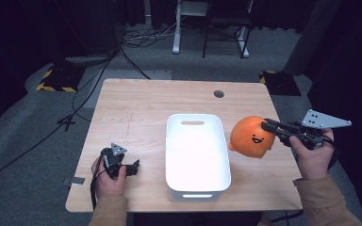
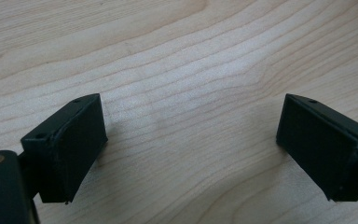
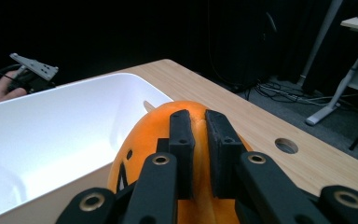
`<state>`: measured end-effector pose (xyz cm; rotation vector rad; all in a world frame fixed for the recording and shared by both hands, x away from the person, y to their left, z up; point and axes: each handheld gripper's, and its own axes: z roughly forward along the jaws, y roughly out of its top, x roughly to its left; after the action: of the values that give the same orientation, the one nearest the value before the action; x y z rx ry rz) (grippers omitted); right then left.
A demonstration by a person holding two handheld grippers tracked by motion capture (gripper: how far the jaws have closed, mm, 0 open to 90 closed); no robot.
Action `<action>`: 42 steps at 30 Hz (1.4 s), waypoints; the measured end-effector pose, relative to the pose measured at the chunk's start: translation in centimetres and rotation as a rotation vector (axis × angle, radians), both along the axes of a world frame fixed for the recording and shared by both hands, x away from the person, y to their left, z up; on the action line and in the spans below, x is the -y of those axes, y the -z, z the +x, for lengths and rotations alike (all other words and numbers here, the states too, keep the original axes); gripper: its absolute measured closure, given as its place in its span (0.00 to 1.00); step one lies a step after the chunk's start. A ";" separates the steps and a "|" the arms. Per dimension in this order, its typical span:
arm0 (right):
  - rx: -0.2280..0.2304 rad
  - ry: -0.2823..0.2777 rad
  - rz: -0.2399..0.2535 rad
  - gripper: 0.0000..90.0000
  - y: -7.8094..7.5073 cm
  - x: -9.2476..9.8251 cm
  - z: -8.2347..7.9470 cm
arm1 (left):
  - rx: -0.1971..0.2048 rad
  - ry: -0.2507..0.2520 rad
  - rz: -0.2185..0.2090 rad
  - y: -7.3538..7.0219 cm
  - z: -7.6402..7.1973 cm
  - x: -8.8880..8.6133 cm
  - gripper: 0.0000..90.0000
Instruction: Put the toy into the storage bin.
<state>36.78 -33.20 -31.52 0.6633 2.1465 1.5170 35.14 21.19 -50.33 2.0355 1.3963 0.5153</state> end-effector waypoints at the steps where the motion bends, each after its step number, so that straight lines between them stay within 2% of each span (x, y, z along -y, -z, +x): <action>1: -0.004 -0.003 0.008 0.91 -0.2 0.0 -0.1 | 0.000 0.000 0.001 0.0 0.0 0.0 0.10; 22: 0.049 -0.106 0.054 0.91 -4.0 0.0 -2.1 | 0.001 0.000 0.001 0.0 0.0 0.0 0.09; 28: 0.072 -0.166 0.068 0.91 -5.2 -1.2 -2.5 | 0.000 0.000 0.000 0.0 0.0 0.0 0.09; 35: 0.081 -0.213 0.083 0.91 -5.8 -3.1 -2.7 | 0.000 0.000 0.000 0.0 0.0 0.0 0.09; 42: 0.090 -0.282 0.067 0.91 -6.1 -6.1 -3.0 | 0.000 0.000 0.000 0.0 0.0 0.0 0.09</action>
<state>33.74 -27.12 -25.45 0.3151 2.1998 1.7333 35.14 21.20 -50.33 2.0354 1.3965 0.5151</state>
